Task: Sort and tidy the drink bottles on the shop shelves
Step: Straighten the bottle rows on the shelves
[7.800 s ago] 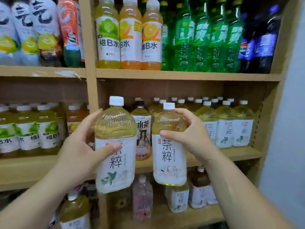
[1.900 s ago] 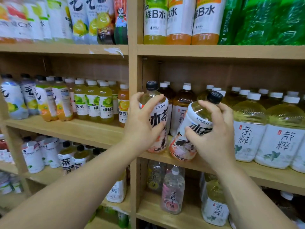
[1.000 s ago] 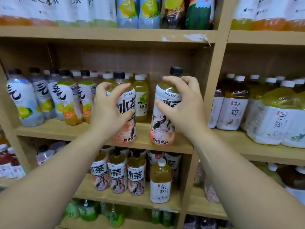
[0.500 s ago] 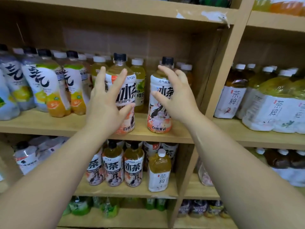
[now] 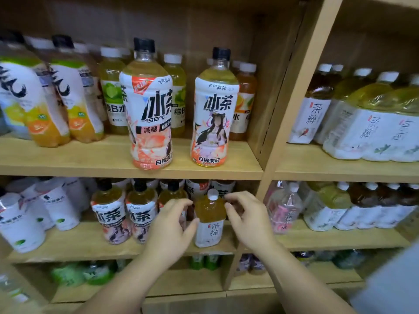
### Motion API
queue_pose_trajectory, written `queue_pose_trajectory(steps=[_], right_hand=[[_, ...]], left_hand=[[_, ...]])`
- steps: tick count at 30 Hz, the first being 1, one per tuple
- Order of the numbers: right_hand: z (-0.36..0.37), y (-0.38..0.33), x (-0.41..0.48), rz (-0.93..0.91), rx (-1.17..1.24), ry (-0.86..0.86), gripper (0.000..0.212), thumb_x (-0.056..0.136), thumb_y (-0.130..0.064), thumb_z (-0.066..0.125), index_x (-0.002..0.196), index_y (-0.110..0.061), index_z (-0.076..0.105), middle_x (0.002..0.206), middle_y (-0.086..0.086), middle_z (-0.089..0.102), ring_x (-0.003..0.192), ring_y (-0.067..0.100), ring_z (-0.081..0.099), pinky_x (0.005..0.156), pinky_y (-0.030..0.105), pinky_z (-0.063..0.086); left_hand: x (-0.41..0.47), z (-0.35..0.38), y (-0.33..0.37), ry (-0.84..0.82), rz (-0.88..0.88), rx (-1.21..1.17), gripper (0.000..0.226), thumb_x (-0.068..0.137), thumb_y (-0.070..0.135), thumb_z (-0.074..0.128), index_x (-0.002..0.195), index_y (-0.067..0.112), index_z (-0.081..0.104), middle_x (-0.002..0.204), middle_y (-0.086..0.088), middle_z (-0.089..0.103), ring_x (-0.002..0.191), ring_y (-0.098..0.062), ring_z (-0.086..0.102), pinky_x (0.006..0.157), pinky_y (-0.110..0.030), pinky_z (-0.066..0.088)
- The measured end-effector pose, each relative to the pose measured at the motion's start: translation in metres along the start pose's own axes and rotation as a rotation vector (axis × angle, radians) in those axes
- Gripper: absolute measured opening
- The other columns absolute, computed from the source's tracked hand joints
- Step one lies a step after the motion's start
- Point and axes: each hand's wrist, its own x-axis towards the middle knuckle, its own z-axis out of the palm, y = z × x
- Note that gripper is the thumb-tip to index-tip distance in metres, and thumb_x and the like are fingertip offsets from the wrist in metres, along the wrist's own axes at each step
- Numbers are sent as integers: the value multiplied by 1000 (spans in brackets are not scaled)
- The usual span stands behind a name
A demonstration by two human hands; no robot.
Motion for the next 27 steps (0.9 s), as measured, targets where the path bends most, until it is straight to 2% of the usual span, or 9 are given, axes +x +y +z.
queue_pose_trajectory(steps=[3,6,8,11,15,18,21,23,27], right_hand=[[13,6,15,197,-42,-253,42,100,-27,63,141,-16,56,132,-2,57,119,14,58,103,31,48],[21,6,35,296,-67,-400,34,104,-33,56,131,-13,56,124,3,58,118,21,57,92,29,44],[26,6,40,327,-29,-430,28,103,-35,58,121,-14,61,114,2,64,110,22,62,92,35,50],[33,9,37,341,6,-394,26,95,-37,69,113,-18,62,107,1,68,100,20,64,93,42,54],[29,3,29,219,-108,-293,48,84,-39,80,127,-26,64,122,-4,69,112,16,63,94,37,53],[21,-5,21,156,-187,-289,44,88,-37,77,128,-26,65,126,-5,68,115,18,63,94,36,52],[17,-8,9,116,-196,-278,46,91,-38,74,134,-26,63,133,-6,65,121,16,60,97,32,49],[14,-10,2,67,-196,-265,47,92,-39,72,136,-25,62,135,-6,64,124,15,58,99,31,47],[-7,-17,-2,-31,-173,-233,48,93,-44,70,136,-25,63,135,-6,65,127,13,57,103,33,47]], left_hand=[[15,31,-9,-189,-117,-48,64,90,33,72,148,26,47,134,5,55,99,-5,61,90,-27,52],[25,54,-15,-298,-188,-86,79,91,33,72,158,21,32,150,-3,48,125,-20,56,106,-37,48],[29,64,-17,-322,-234,-101,84,90,35,73,159,19,27,152,-3,45,129,-22,54,107,-38,46],[28,68,-17,-294,-245,-128,79,89,36,75,153,25,31,136,2,58,111,-19,62,93,-35,52],[25,66,-17,-277,-227,-116,71,83,36,81,137,34,34,117,7,64,86,-18,65,68,-31,46],[24,59,-15,-313,-202,-144,81,77,35,87,138,37,34,120,14,57,86,-15,66,72,-32,52],[20,47,-11,-368,-167,-188,97,74,33,90,150,36,31,120,23,50,92,-3,63,75,-17,48],[14,37,-7,-412,-110,-166,89,72,38,90,146,37,40,113,26,56,86,3,60,68,-11,44],[5,15,10,-432,-99,-178,80,69,44,90,136,43,46,82,15,64,70,4,62,56,-11,44]])
